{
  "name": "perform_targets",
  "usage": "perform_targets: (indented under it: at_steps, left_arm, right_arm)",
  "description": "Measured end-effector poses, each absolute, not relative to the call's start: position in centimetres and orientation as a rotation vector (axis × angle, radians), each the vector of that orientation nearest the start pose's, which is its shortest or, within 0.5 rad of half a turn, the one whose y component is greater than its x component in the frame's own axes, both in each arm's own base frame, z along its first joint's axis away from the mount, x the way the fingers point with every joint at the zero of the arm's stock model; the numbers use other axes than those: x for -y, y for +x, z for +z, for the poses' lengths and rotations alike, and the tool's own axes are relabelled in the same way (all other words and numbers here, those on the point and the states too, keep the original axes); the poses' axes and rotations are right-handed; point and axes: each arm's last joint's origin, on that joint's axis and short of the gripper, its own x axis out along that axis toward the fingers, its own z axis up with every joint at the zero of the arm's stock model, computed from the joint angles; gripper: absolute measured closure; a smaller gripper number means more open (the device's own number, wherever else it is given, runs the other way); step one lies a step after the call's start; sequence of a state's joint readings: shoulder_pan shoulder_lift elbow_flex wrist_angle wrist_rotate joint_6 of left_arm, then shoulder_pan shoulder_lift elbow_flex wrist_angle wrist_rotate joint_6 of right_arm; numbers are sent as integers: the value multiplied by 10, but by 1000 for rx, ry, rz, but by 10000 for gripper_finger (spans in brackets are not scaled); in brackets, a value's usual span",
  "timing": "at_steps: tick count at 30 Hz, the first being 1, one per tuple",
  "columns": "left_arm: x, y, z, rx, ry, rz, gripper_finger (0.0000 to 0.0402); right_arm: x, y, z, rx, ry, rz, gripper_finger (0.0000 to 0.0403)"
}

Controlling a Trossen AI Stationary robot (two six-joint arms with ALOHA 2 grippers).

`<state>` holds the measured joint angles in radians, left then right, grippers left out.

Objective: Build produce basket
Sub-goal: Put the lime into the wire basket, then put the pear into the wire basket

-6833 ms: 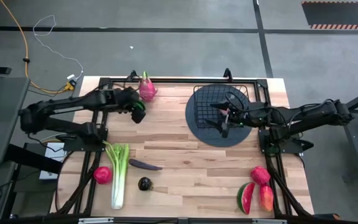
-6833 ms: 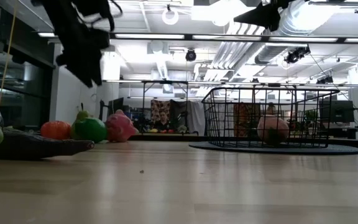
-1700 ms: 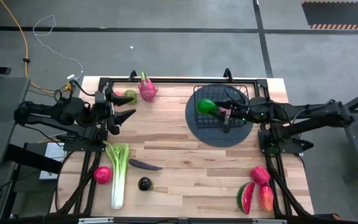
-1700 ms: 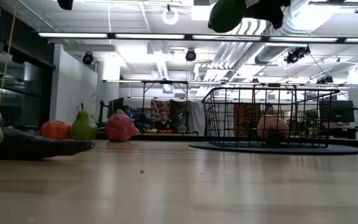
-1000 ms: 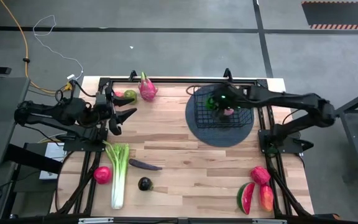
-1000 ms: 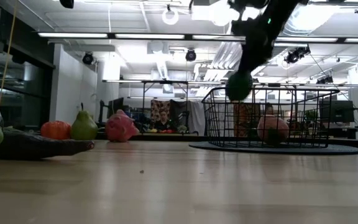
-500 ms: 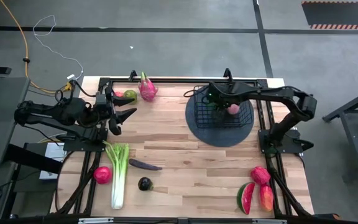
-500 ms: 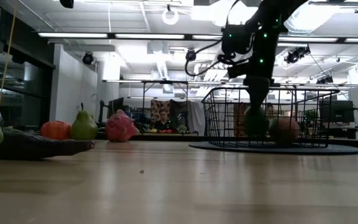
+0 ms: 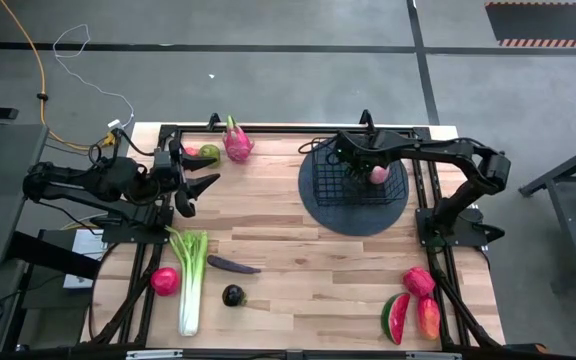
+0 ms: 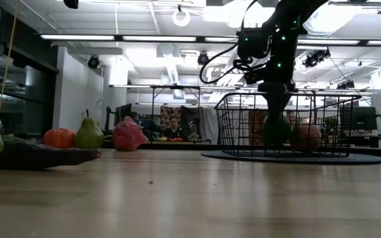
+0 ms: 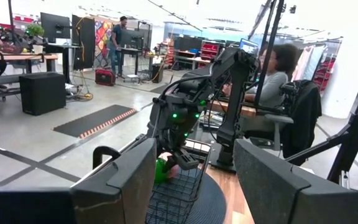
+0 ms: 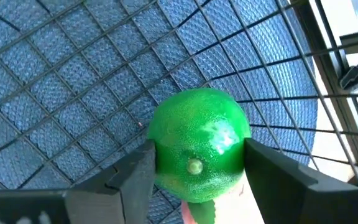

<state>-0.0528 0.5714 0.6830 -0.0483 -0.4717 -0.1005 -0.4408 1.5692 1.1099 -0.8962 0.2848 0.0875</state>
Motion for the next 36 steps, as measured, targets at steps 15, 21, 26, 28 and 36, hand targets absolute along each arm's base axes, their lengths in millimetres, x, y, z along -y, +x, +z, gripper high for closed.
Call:
perform_targets:
  at_steps: [15,21,26,28,36]
  left_arm:
    - [-6,129,339,83,-116,419,199]
    - [-6,128,339,83,-116,419,199]
    - [-6,128,339,83,-116,419,199]
    - [-6,129,339,83,-116,419,199]
    - [-6,129,339,77,-114,419,199]
  right_arm:
    - [129,255,219,-1354,186,-663,174]
    - [129,255,219,-1350,192,-667,148]
    - [129,255,219,-1347,197,-680,87]
    - [130,256,222,-1346,191,-672,65]
    - [128,262,277,-1153,188,-633,41]
